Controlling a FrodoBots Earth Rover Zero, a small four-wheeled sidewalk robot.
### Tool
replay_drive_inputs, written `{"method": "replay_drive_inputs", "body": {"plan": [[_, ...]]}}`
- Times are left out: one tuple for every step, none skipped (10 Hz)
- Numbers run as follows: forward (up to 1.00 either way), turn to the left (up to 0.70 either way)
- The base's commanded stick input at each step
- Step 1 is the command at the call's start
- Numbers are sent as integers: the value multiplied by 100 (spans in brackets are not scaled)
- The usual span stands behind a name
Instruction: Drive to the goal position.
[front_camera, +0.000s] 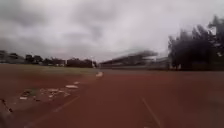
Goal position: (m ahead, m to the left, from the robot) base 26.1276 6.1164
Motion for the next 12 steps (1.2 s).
{"method": "replay_drive_inputs", "body": {"plan": [[70, 0], [70, 0], [73, 0], [79, 0], [85, 0], [85, 0], [100, 0], [100, 0], [100, 0], [100, 0], [100, 0], [100, 0]]}}
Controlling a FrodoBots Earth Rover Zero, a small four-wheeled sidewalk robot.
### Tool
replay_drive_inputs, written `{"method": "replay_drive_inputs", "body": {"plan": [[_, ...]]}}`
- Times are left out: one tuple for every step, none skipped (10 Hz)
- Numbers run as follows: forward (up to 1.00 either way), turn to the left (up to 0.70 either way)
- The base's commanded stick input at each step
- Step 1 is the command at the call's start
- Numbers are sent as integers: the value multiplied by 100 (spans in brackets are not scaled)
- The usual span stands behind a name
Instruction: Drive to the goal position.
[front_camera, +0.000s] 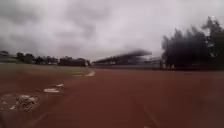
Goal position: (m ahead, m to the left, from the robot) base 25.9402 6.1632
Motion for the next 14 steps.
{"method": "replay_drive_inputs", "body": {"plan": [[100, 0], [100, 0], [100, 0], [100, 0], [100, 0], [100, 0], [100, 0], [100, 0], [100, 0], [100, 0], [100, 0], [100, 0], [100, 0], [100, 0]]}}
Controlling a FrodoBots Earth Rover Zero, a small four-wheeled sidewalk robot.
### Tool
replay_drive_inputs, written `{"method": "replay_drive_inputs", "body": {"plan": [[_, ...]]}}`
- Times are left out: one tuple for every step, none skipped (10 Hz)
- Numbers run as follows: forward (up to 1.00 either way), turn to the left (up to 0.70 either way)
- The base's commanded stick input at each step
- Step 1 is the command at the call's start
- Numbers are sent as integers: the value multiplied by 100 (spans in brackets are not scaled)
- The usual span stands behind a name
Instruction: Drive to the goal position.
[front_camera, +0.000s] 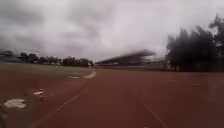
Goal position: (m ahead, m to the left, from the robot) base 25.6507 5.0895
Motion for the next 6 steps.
{"method": "replay_drive_inputs", "body": {"plan": [[100, 0], [100, 0], [100, 0], [100, 0], [100, 0], [100, 0]]}}
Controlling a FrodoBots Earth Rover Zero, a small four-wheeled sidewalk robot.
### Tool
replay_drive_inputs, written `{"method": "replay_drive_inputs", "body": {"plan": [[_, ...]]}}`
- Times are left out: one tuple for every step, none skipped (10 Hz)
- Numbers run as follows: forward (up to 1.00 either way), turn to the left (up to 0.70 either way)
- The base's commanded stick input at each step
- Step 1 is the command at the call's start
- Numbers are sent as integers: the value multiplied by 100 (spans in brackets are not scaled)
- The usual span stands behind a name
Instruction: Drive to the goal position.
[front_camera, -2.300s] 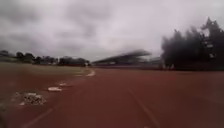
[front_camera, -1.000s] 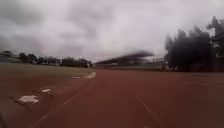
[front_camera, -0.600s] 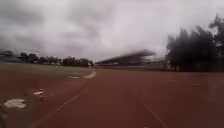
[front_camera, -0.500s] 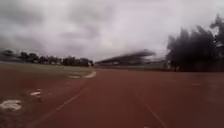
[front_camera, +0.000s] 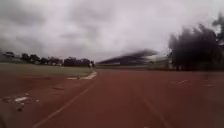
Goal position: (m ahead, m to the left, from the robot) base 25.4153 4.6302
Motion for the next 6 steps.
{"method": "replay_drive_inputs", "body": {"plan": [[100, 0], [100, 0], [100, 0], [100, 0], [100, 0], [100, 0]]}}
